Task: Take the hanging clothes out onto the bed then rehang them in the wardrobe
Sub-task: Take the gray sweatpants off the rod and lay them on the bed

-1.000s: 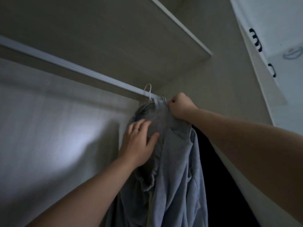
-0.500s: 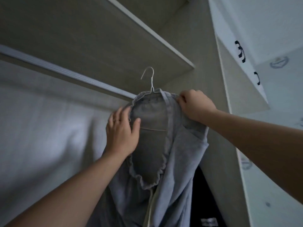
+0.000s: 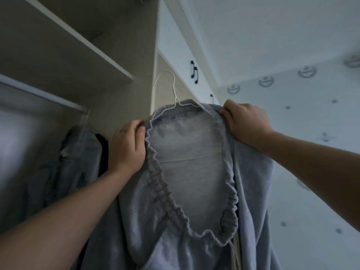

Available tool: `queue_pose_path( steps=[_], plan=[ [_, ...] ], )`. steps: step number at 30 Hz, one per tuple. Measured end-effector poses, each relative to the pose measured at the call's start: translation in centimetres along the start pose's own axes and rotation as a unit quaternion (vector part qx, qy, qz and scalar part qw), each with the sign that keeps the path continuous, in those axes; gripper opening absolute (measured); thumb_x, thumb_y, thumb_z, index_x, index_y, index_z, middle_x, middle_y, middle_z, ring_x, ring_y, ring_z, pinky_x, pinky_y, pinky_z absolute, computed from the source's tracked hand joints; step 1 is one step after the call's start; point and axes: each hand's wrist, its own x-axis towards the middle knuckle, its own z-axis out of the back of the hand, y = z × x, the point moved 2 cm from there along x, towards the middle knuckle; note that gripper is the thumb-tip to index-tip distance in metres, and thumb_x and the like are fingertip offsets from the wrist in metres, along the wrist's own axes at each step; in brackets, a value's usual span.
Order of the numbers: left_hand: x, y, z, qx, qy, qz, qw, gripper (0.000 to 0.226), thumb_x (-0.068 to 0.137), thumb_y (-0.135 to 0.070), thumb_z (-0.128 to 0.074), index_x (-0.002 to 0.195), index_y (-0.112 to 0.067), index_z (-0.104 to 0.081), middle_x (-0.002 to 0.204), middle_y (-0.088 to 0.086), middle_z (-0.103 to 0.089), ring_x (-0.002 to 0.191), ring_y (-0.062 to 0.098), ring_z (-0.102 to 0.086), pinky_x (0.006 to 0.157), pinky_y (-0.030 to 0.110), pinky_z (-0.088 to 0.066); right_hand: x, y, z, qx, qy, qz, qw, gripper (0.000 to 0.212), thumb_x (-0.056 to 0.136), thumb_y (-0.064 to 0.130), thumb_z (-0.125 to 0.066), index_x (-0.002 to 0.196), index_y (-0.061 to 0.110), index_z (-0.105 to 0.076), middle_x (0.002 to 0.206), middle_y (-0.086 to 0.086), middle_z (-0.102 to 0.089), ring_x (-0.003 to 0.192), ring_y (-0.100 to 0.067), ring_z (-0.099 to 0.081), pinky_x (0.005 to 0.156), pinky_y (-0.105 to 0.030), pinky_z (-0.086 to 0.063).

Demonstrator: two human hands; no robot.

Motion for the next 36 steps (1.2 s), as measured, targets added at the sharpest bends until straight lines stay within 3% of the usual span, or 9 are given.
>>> queue_pose_path(
  steps=[6, 11, 17, 21, 25, 29, 32, 36],
  plan=[
    [-4.7, -12.3, -9.8, -0.135, 0.084, 0.033, 0.987, 0.024, 0.103, -0.042, -0.043, 0.112, -0.023, -0.055, 0.101, 0.001, -0.067, 0.085, 0.018, -0.057, 0.066, 0.031, -0.035, -8.6, -11.5, 8.5, -0.084, 0.036, -0.034, 0.995, 0.025, 0.102, 0.041, -0.038, 0.086, 0.023, -0.046, 0.077, -0.006, -0.065, 0.063, -0.032, -0.057, 0.056, -0.031, -0.025],
    [-9.3, -24.1, -16.7, -0.22, 0.149, 0.012, 0.964, 0.029, 0.099, -0.046, -0.048, 0.095, -0.018, -0.054, 0.079, 0.005, -0.061, 0.07, 0.025, -0.057, 0.057, 0.034, -0.035, -16.9, -19.8, 16.9, -0.159, 0.095, -0.089, 0.979, 0.022, 0.101, 0.045, -0.035, 0.084, 0.032, -0.04, 0.068, 0.011, -0.046, 0.055, -0.017, -0.036, 0.056, -0.029, -0.025],
    [-14.5, -38.9, -22.4, -0.347, 0.2, 0.007, 0.916, 0.035, 0.097, -0.045, -0.054, 0.083, -0.014, -0.049, 0.067, 0.001, -0.051, 0.061, 0.024, -0.051, 0.052, 0.032, -0.031, -26.1, -26.5, 28.4, -0.261, 0.124, -0.153, 0.945, 0.023, 0.1, 0.046, -0.038, 0.087, 0.029, -0.046, 0.066, 0.015, -0.046, 0.056, -0.019, -0.043, 0.056, -0.031, -0.033],
    [-18.6, -48.8, -24.4, -0.428, 0.236, 0.0, 0.873, 0.042, 0.094, -0.051, -0.056, 0.069, -0.023, -0.04, 0.061, -0.004, -0.046, 0.056, 0.014, -0.045, 0.051, 0.031, -0.028, -32.6, -28.3, 37.0, -0.317, 0.113, -0.195, 0.921, 0.022, 0.099, 0.041, -0.046, 0.085, 0.025, -0.049, 0.063, 0.013, -0.049, 0.057, -0.025, -0.054, 0.054, -0.03, -0.032],
    [-24.1, -59.1, -24.7, -0.506, 0.286, -0.024, 0.814, 0.048, 0.089, -0.06, -0.053, 0.062, -0.027, -0.031, 0.054, -0.006, -0.041, 0.051, 0.009, -0.042, 0.049, 0.028, -0.025, -39.9, -27.8, 45.8, -0.362, 0.136, -0.263, 0.884, 0.021, 0.096, 0.043, -0.043, 0.084, 0.027, -0.05, 0.064, 0.012, -0.055, 0.057, -0.021, -0.051, 0.054, -0.029, -0.033],
    [-30.9, -69.4, -24.1, -0.584, 0.339, -0.047, 0.736, 0.049, 0.089, -0.059, -0.06, 0.062, -0.026, -0.035, 0.053, -0.006, -0.042, 0.05, 0.009, -0.042, 0.049, 0.027, -0.026, -46.7, -26.6, 54.0, -0.395, 0.171, -0.339, 0.836, 0.018, 0.097, 0.034, -0.051, 0.083, 0.026, -0.056, 0.063, 0.008, -0.06, 0.057, -0.022, -0.057, 0.052, -0.03, -0.039],
    [-36.3, -76.8, -23.0, -0.637, 0.378, -0.055, 0.67, 0.05, 0.086, -0.062, -0.06, 0.063, -0.022, -0.042, 0.053, -0.007, -0.044, 0.051, 0.007, -0.044, 0.049, 0.026, -0.028, -51.4, -25.4, 59.6, -0.44, 0.194, -0.409, 0.776, 0.012, 0.095, 0.037, -0.054, 0.086, 0.029, -0.057, 0.066, 0.015, -0.056, 0.06, -0.017, -0.053, 0.057, -0.031, -0.04],
    [-43.6, -85.9, -20.1, -0.695, 0.437, -0.072, 0.566, 0.056, 0.079, -0.067, -0.057, 0.061, -0.017, -0.039, 0.051, -0.004, -0.042, 0.052, 0.01, -0.044, 0.052, 0.027, -0.034, -57.3, -22.8, 66.2, -0.465, 0.21, -0.5, 0.7, 0.008, 0.093, 0.034, -0.059, 0.086, 0.032, -0.061, 0.07, 0.016, -0.06, 0.067, -0.016, -0.06, 0.063, -0.032, -0.046]
  ],
)
